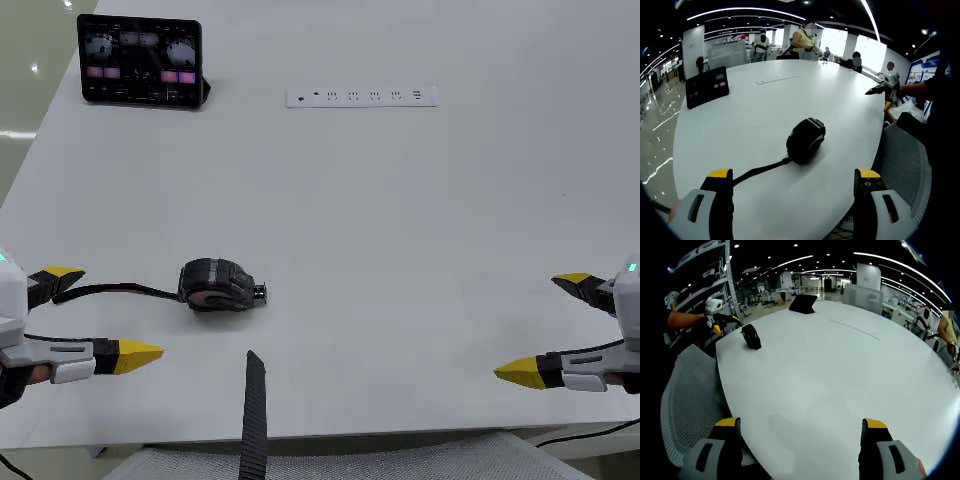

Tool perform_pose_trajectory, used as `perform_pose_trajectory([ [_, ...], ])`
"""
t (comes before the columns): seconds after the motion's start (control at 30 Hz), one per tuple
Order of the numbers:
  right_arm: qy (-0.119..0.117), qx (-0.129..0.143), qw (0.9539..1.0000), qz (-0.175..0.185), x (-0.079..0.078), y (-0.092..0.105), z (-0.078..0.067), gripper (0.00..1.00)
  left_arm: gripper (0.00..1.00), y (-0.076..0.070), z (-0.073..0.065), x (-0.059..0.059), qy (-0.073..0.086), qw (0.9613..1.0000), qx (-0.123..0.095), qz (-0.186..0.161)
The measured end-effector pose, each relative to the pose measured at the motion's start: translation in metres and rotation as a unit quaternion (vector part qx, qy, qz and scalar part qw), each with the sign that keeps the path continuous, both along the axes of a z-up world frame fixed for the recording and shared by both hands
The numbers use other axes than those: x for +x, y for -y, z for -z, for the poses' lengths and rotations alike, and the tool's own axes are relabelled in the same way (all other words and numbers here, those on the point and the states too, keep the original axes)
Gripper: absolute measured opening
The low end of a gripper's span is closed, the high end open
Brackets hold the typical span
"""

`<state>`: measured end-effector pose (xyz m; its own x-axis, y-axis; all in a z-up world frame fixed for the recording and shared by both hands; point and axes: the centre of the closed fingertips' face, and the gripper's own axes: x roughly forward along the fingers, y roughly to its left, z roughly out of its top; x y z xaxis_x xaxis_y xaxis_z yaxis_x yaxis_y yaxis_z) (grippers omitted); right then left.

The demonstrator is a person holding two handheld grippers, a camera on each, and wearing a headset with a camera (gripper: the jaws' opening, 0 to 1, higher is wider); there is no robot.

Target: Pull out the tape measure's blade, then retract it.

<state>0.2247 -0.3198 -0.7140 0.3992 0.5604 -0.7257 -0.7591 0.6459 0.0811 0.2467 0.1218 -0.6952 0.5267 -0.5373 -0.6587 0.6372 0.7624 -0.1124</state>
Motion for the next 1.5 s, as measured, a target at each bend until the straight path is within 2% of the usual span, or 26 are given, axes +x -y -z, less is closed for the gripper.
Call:
perform_pose_trajectory([
  [0.47,-0.006,0.000,1.0000,-0.001,0.001,0.001,-0.001,0.99,0.99,-0.001,-0.001,0.000,-0.002,1.0000,0.001,0.005],
  [0.5,-0.007,-0.001,1.0000,-0.003,0.001,0.001,-0.001,0.99,0.99,-0.001,-0.001,0.000,0.002,1.0000,0.002,0.008],
  [0.53,-0.006,-0.002,1.0000,-0.003,0.001,0.001,-0.001,0.99,0.99,0.000,-0.004,0.003,0.016,0.9998,0.003,0.012],
  [0.63,-0.009,-0.003,0.9999,-0.005,0.001,-0.002,-0.001,0.99,0.99,0.000,-0.005,0.004,0.011,0.9998,0.002,0.014],
  [0.7,-0.011,-0.002,0.9999,-0.009,0.002,-0.004,-0.001,0.99,0.99,0.000,-0.006,0.005,0.013,0.9997,0.001,0.020],
  [0.73,-0.009,-0.002,0.9999,-0.013,0.003,-0.006,-0.002,0.99,0.99,0.001,-0.006,0.005,0.012,0.9997,0.002,0.022],
  [0.77,0.005,0.001,0.9998,-0.019,0.005,-0.008,-0.005,0.99,0.99,0.001,-0.006,0.006,0.010,0.9996,0.004,0.026],
  [0.9,0.000,0.005,0.9997,-0.022,0.008,-0.014,-0.008,0.99,0.99,0.004,-0.008,0.008,0.006,0.9991,0.005,0.042],
  [1.0,0.004,0.004,0.9996,-0.028,0.012,-0.019,-0.010,0.99,0.99,0.007,-0.009,0.010,0.009,0.9980,0.014,0.061],
  [1.03,0.015,0.000,0.9993,-0.033,0.016,-0.020,-0.011,0.99,0.99,0.008,-0.010,0.011,0.007,0.9975,0.017,0.069],
  [1.17,0.018,0.003,0.9990,-0.041,0.019,-0.027,-0.014,0.99,0.98,0.014,-0.011,0.012,-0.001,0.9950,0.024,0.097],
  [1.33,0.022,0.005,0.9982,-0.056,0.023,-0.037,-0.016,0.99,0.98,0.021,-0.012,0.020,-0.002,0.9919,0.036,0.122],
  [1.5,0.021,0.009,0.9976,-0.066,0.025,-0.046,-0.018,0.99,0.97,0.029,-0.012,0.024,-0.006,0.9869,0.052,0.153],
])
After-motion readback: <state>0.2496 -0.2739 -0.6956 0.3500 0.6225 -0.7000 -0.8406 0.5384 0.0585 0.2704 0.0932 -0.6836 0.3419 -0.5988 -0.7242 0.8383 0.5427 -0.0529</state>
